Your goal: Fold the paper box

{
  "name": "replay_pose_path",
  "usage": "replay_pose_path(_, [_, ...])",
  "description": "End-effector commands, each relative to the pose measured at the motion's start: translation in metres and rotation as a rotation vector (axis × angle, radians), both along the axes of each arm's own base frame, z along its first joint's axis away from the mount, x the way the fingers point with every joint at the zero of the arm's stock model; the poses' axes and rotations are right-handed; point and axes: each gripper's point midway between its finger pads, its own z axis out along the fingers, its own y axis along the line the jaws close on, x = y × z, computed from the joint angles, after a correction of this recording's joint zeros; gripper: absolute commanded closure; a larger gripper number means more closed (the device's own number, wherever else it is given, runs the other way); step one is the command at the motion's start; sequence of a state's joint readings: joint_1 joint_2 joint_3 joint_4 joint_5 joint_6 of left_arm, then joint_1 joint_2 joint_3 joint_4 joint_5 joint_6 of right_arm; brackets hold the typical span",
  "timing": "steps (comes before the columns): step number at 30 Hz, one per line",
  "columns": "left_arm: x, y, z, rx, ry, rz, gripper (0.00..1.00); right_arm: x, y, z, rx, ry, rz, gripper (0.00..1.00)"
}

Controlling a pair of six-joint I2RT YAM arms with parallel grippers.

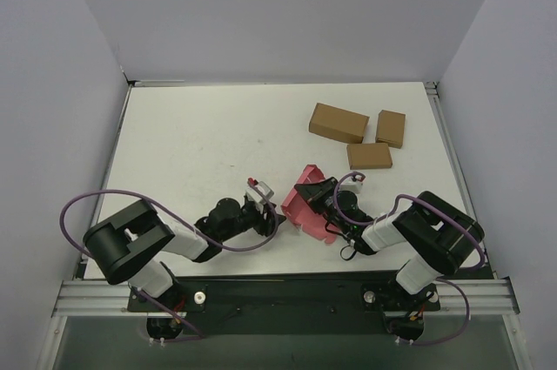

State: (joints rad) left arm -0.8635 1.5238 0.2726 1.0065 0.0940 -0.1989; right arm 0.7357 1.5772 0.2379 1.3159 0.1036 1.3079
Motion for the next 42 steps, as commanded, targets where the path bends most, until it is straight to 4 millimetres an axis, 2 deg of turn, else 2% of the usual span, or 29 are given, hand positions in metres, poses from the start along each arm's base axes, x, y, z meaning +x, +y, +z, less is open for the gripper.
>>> replay_pose_path(1, [0.005,-0.018,0.025,-0.087,-0.063,-0.023,0.39,0.004,0.01,0.08,0.197,-0.243,0.014,1.0])
replay_pose_path(8, [0.007,-0.029,0.032,-0.158,-0.07,-0.013,0.37,0.004,0.011,0.082,0.194,-0.246,0.017,1.0])
replay_pose_path(12, [0.009,-0.034,0.026,-0.166,-0.054,0.002,0.37,0.004,0.011,0.083,0.195,-0.247,0.019,1.0])
replay_pose_path(22, [0.024,-0.027,0.023,-0.214,-0.024,0.135,0.36,0.003,0.012,0.082,0.189,-0.244,0.018,1.0])
replay_pose_path(34, [0.029,-0.026,0.014,-0.231,0.041,0.284,0.36,0.001,0.01,0.081,0.175,-0.243,0.008,1.0])
replay_pose_path(42, [0.031,-0.031,0.021,-0.269,0.035,0.324,0.36,0.001,0.008,0.08,0.171,-0.24,-0.004,1.0])
